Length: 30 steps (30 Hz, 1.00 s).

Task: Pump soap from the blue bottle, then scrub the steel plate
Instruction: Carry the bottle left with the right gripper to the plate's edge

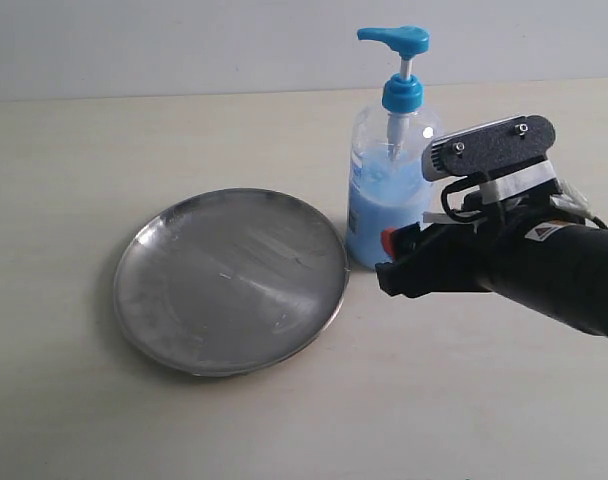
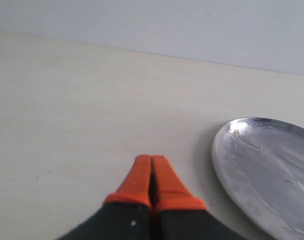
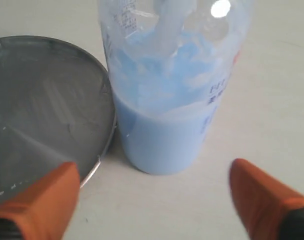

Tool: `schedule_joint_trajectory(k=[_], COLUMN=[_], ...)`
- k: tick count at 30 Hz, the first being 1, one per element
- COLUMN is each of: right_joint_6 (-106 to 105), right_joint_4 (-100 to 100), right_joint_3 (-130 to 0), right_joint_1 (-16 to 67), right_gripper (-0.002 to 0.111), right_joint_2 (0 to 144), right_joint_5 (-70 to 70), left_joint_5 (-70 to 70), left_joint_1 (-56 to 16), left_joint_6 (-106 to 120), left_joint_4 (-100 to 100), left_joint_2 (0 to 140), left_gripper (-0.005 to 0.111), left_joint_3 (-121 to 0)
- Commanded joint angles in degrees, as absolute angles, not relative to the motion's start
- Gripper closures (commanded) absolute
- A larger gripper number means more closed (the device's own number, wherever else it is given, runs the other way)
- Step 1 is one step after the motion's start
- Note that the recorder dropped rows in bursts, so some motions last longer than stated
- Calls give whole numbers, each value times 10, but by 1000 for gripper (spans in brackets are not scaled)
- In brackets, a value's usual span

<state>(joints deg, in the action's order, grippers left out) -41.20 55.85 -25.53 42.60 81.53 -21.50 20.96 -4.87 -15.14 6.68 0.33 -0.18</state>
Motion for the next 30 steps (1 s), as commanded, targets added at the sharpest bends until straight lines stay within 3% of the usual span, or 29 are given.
schedule_joint_trajectory(k=[1,10,19,25,30], right_joint_6=[-422,-406,-74,-60,-54], right_joint_4=[568,533,164,186,180], right_joint_3=[-255,-256,-256,-257,-286], right_joint_1=[427,397,334,334,334], right_gripper=[3,3,3,3,3], right_joint_2=[807,811,878,957,1008], right_joint_5=[-200,-225,-297,-413,-426], left_joint_5=[208,208,208,208,208], left_joint_1=[-47,-47,-47,-47,-47], left_joint_6=[-150,-150,-150,-150,-150], left_joint_4=[69,69,69,69,69], left_joint_2=[0,0,0,0,0], left_gripper=[107,107,107,107,107], left_joint_3=[0,0,0,0,0])
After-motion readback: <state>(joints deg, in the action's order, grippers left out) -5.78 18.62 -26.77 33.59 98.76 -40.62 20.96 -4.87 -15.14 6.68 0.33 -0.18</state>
